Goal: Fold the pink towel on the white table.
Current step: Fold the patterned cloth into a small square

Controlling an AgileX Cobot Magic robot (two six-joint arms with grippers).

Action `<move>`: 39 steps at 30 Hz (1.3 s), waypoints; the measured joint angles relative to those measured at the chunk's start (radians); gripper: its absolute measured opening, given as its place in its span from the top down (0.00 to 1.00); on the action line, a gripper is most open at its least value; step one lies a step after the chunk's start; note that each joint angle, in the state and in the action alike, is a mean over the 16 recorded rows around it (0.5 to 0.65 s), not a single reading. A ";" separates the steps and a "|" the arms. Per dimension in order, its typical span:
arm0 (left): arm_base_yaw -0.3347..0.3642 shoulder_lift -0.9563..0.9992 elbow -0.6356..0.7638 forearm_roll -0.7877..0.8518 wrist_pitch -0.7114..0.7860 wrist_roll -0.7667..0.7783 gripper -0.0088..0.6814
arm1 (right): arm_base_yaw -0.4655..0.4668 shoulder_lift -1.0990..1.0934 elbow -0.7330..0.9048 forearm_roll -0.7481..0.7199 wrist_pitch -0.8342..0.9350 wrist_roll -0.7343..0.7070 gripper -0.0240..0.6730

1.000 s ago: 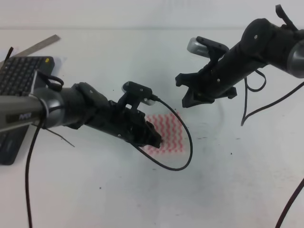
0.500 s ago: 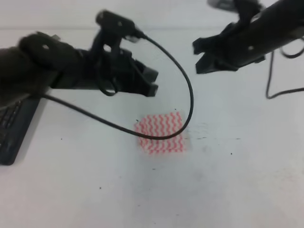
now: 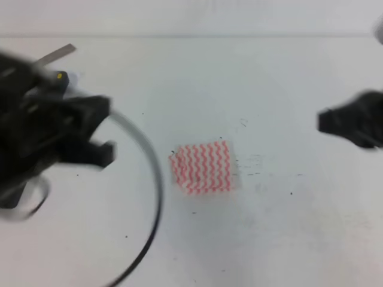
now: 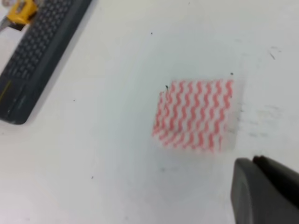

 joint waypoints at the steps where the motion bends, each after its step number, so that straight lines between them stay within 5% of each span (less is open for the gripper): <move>1: 0.000 -0.056 0.037 -0.005 -0.013 0.000 0.99 | 0.000 -0.046 0.038 0.000 -0.010 0.000 0.99; 17: 0.000 -0.780 0.514 -0.038 -0.155 -0.002 0.99 | 0.000 -0.682 0.493 0.016 -0.100 -0.024 0.99; 28: 0.000 -0.862 0.705 -0.101 -0.300 -0.001 0.99 | 0.000 -0.999 0.775 0.062 -0.416 -0.080 0.99; 39: 0.000 -0.862 0.736 -0.224 -0.340 -0.001 0.99 | 0.000 -1.059 1.010 0.157 -0.586 -0.084 0.99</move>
